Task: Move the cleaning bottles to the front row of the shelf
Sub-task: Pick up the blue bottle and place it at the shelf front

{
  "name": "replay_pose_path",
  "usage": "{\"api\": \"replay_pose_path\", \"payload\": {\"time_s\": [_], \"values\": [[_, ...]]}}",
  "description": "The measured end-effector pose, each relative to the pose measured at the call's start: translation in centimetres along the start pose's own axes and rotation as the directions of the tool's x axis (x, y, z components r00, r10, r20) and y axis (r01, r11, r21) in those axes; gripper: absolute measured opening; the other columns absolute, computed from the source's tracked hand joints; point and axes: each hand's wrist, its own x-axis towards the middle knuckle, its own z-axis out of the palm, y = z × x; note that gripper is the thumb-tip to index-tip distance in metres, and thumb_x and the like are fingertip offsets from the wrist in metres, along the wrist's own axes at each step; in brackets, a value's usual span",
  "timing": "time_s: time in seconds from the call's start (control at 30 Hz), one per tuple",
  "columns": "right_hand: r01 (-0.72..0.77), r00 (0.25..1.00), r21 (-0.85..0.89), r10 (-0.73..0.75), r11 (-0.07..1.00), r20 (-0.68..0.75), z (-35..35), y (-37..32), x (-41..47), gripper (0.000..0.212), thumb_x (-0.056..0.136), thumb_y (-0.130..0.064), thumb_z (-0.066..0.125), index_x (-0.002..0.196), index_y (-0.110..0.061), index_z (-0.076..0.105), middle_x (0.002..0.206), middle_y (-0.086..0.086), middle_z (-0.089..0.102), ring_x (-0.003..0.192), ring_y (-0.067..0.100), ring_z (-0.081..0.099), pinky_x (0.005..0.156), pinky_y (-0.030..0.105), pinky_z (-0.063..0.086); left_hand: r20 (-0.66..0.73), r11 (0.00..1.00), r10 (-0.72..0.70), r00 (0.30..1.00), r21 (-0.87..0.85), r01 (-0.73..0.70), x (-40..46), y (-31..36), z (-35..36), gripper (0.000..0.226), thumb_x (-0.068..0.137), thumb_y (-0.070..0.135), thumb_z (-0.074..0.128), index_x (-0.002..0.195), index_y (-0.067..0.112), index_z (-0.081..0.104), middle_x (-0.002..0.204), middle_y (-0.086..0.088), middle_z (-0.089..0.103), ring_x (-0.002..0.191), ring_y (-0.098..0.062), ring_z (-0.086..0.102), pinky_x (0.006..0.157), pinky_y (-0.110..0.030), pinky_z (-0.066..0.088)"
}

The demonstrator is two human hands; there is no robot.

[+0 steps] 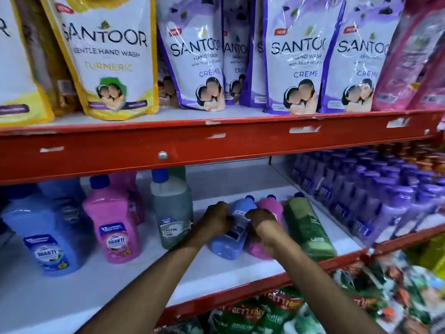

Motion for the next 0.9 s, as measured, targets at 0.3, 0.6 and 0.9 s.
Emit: {"api": "replay_pose_path", "payload": {"time_s": [0.3,0.6,0.9], "values": [[-0.058,0.995,-0.077,0.064,0.995,0.071,-1.1,-0.3,0.5,0.026,0.075,0.001,0.050,0.100,-0.001,0.046,0.104,0.030,0.064,0.089,0.038,0.069,0.077,0.047,0.058,0.140,0.953,-0.187,0.972,-0.212,0.214,1.2,0.3,-0.2,0.019,0.086,0.017,0.067,0.083,0.008,0.050,0.066,-0.004,0.053,0.056,-0.015,0.050,0.041,-0.018,0.040],[0.014,0.995,-0.170,0.003,0.985,0.097,-1.4,-1.9,-2.6,0.023,0.090,0.010,0.038,0.073,-0.006,0.043,0.061,0.010,0.048,0.047,0.022,0.055,0.036,0.023,0.046,0.076,0.908,-0.236,0.969,-0.338,0.247,-0.8,1.9,0.3,0.023,0.085,0.010,0.065,0.092,0.007,0.044,0.081,-0.007,0.052,0.073,-0.019,0.051,0.047,-0.026,0.034],[0.259,0.962,-0.361,-0.205,0.896,0.180,-3.5,1.3,-2.2,0.020,0.091,0.004,0.049,0.083,-0.006,0.063,0.068,0.009,0.060,0.061,0.021,0.053,0.057,0.030,0.050,-0.116,0.837,-0.184,0.976,-0.538,0.094,-5.8,1.3,-1.3,0.052,0.069,0.008,0.069,0.120,0.005,0.057,0.111,-0.019,0.069,0.102,-0.032,0.068,0.094,-0.045,0.056]]}}
